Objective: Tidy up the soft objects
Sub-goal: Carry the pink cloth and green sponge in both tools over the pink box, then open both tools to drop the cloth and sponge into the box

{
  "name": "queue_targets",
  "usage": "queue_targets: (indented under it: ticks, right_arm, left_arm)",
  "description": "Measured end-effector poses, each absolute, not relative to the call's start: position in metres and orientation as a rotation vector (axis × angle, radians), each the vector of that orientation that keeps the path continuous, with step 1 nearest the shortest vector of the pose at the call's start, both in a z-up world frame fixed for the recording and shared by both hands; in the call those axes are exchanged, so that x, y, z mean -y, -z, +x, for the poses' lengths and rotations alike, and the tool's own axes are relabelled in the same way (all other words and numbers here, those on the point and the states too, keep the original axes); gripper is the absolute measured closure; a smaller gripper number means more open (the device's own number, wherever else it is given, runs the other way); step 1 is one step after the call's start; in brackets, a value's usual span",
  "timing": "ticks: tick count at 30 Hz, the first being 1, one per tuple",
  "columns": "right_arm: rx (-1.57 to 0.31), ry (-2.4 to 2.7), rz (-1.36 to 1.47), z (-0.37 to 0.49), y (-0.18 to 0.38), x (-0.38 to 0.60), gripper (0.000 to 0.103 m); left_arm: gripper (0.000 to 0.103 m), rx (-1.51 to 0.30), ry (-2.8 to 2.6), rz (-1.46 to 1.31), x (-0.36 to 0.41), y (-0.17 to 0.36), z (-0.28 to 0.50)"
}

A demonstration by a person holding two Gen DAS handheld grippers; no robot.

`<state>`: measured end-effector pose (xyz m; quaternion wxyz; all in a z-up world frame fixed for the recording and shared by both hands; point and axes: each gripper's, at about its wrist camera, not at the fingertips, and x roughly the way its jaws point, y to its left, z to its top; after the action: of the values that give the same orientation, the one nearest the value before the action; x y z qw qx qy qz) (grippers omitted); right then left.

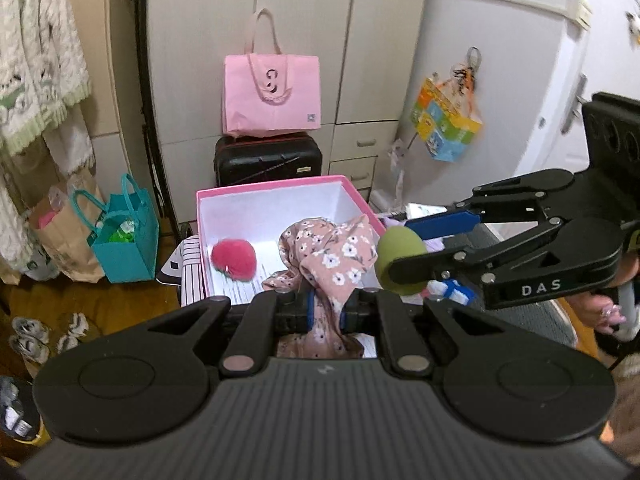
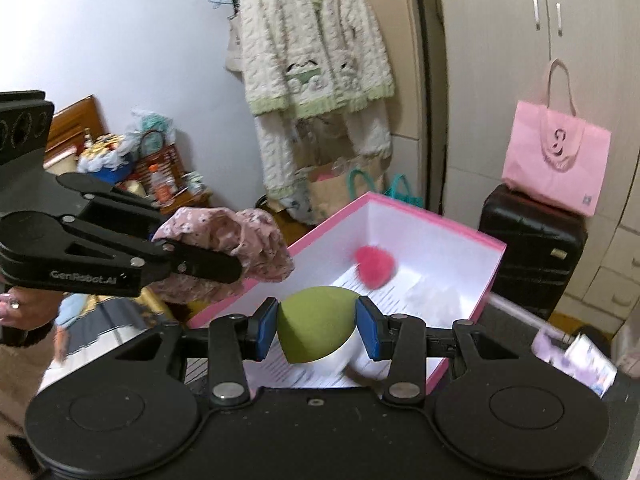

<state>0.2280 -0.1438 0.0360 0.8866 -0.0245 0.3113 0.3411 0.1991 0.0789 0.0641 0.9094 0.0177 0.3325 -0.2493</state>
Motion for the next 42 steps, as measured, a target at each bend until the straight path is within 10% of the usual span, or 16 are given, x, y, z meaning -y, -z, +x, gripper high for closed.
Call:
queue_targets:
  ticks: [19, 27, 42]
  right_arm:
    - [-0.702, -0.584, -0.262, 0.360, 0.019, 0.115, 0.053]
    - [-0.655, -0.533, -0.280, 0.359, 0.017, 0.118, 0.038]
    - [-0.646, -0.597, -0.080, 0.277, -0.022, 0.160, 0.038]
  left_arm:
    - [0.091, -0.867, 0.473, -0.159, -0.056, 0.022, 0.358]
    - [0.056, -0.780, 0.417, -0.130, -0.054, 0.020, 0.355]
    - [0.048, -0.692, 0.416, 0.033, -0.064, -0.029, 0.281]
